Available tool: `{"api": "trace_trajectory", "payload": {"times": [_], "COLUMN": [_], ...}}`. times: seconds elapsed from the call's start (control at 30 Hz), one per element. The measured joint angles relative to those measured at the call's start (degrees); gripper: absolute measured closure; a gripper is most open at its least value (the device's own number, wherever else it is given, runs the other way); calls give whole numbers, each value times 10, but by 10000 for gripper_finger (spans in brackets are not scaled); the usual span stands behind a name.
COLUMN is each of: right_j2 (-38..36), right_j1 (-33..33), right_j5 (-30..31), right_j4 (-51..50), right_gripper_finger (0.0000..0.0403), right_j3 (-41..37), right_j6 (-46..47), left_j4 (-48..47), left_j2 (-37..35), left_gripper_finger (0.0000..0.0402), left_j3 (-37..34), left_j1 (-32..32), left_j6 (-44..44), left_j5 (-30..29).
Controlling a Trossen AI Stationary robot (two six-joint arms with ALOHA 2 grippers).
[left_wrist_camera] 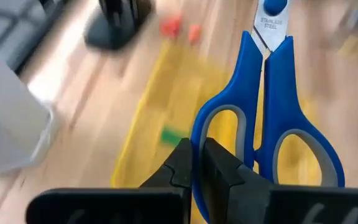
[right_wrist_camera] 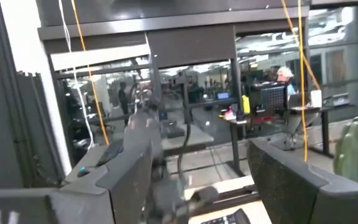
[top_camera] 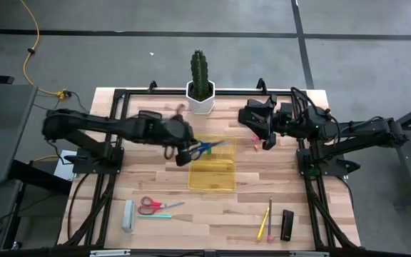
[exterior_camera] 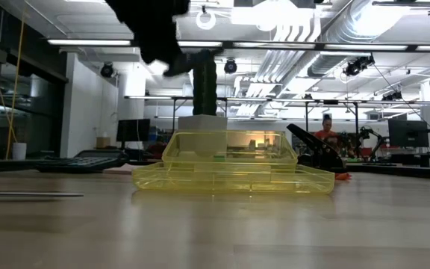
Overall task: Pack school essentials
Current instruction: Put the blue scissors into the yellow supply box
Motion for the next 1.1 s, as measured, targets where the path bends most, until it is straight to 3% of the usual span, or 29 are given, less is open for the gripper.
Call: {"api": "trace_trajectory", "payload": {"times": [0.17,0.4,0.53,1.1], "right_j2": [0,0,0,0], "right_j1": [0,0,0,0], "right_j5": [11,12,12,20], "right_j4": [-1,-2,-2,-3], "right_gripper_finger": [149,149,149,149], "right_j3": [0,0,0,0], "right_j6": [1,7,7,18], "left_j4": [-45,-10,4,-17], "left_j2": [87,158,173,219], "left_gripper_finger": [401,401,401,400], "left_j3": [26,42,46,46], "left_j1": [7,39,54,83], "left_j6": [20,26,47,29], "left_j5": [-46,-42,-22,-35]}}
